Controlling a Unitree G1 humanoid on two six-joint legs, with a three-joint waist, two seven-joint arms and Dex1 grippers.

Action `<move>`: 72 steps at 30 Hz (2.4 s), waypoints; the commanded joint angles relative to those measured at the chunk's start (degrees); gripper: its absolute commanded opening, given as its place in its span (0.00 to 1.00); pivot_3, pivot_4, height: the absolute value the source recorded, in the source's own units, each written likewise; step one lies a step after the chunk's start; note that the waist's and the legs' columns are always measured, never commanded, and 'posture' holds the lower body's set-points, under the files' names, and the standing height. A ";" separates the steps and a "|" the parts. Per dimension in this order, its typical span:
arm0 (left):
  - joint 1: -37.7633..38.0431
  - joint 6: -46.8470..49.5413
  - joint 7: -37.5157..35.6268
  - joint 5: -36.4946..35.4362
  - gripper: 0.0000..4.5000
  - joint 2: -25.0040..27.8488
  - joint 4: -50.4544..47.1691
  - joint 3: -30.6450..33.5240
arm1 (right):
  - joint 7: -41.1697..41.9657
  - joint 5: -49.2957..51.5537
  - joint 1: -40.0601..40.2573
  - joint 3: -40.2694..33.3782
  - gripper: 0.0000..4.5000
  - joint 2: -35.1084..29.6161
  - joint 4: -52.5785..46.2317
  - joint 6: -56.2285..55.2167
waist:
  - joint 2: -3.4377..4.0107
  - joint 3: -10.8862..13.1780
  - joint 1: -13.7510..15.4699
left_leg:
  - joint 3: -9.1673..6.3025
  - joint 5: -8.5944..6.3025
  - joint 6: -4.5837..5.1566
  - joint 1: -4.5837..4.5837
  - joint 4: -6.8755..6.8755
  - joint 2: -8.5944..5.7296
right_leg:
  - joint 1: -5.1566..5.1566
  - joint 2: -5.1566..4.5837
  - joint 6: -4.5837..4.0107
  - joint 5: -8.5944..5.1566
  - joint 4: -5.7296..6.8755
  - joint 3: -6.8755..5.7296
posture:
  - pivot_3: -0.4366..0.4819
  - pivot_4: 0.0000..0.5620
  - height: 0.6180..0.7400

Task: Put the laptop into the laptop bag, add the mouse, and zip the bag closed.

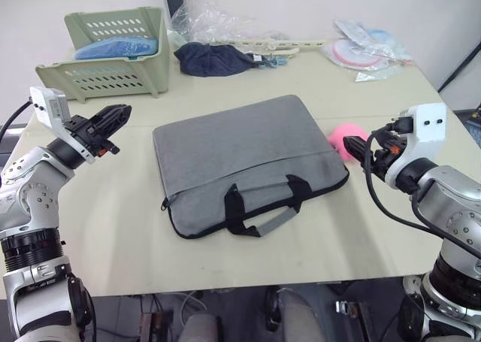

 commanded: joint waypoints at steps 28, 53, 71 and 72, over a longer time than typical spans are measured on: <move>-3.96 -0.91 -3.80 3.20 0.98 -4.77 22.34 -6.34 | -4.64 1.66 3.49 -13.00 0.77 18.25 4.96 4.93 | -0.02 -0.01 -1.25 | 0.21 0.01 -0.01 0.24 0.00 -0.02 | 0.00 0.03 0.00 0.00 0.24 0.10 | 0.48 0.27 1.00; -3.68 3.80 2.08 3.46 0.87 -6.32 24.40 -4.13 | -6.06 3.56 7.82 -6.49 0.77 18.50 9.35 -3.81 | -0.01 -0.03 -1.70 | 0.37 0.01 -0.01 0.38 0.02 -0.01 | 0.00 0.03 0.00 0.00 0.39 0.25 | 0.48 0.27 1.00; -3.37 5.69 3.34 3.66 0.00 -7.65 22.78 -5.50 | -7.62 3.61 7.21 -7.75 0.77 17.92 12.04 -6.46 | -0.05 -0.10 -1.16 | 0.44 0.01 -0.01 0.43 0.09 -0.02 | 0.04 0.01 -0.01 0.01 0.44 0.35 | 0.48 0.27 1.00; -3.40 5.68 3.36 3.66 0.00 -7.67 22.78 -5.54 | -7.78 3.70 6.99 -8.02 0.77 17.80 12.41 -6.70 | -0.05 -0.10 -1.15 | 0.44 0.01 -0.01 0.43 0.09 -0.02 | 0.04 0.02 -0.01 0.01 0.44 0.35 | 0.48 0.27 1.00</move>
